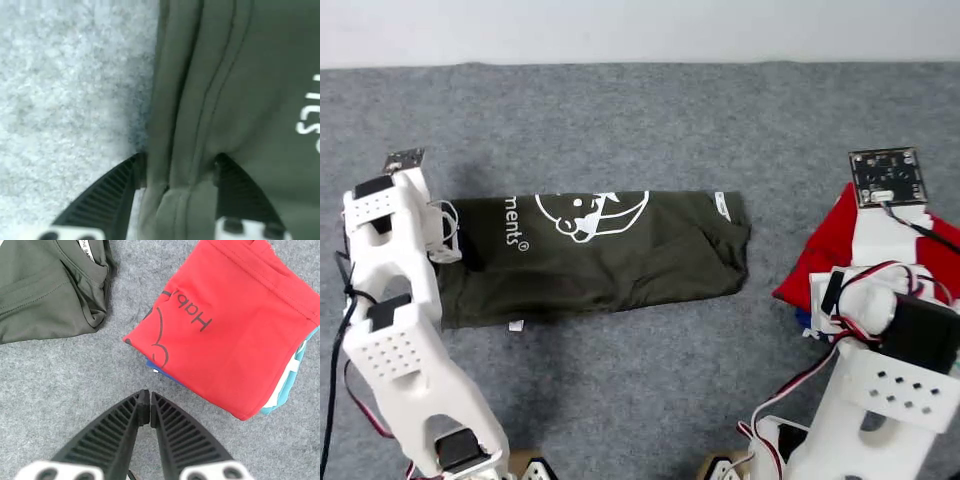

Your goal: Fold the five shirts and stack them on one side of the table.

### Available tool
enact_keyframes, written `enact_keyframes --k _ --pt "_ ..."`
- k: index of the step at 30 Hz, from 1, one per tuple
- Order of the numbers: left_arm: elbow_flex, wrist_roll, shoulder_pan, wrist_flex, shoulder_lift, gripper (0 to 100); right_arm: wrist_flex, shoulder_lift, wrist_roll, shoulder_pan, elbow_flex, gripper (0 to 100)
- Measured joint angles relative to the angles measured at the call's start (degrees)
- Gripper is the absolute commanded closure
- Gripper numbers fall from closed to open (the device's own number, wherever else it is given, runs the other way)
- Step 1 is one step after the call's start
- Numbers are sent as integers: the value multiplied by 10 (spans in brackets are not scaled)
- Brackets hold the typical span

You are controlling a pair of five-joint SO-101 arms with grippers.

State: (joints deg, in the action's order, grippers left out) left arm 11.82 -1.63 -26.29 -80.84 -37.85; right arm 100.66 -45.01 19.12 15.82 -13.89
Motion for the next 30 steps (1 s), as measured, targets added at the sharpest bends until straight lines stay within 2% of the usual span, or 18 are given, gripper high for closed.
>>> enact_keyframes --k 6,15,19,25,30 --pt "116 -3 16 -88 -71 994 0 0 1 0 0 989" --pt "244 -40 30 -180 -140 995 0 0 1 0 0 989" --pt "257 -41 15 -185 -139 996 0 0 1 0 0 989" --pt "257 -41 -42 -184 -112 996 0 0 1 0 0 989" --pt "256 -42 -27 -183 -70 996 0 0 1 0 0 989"
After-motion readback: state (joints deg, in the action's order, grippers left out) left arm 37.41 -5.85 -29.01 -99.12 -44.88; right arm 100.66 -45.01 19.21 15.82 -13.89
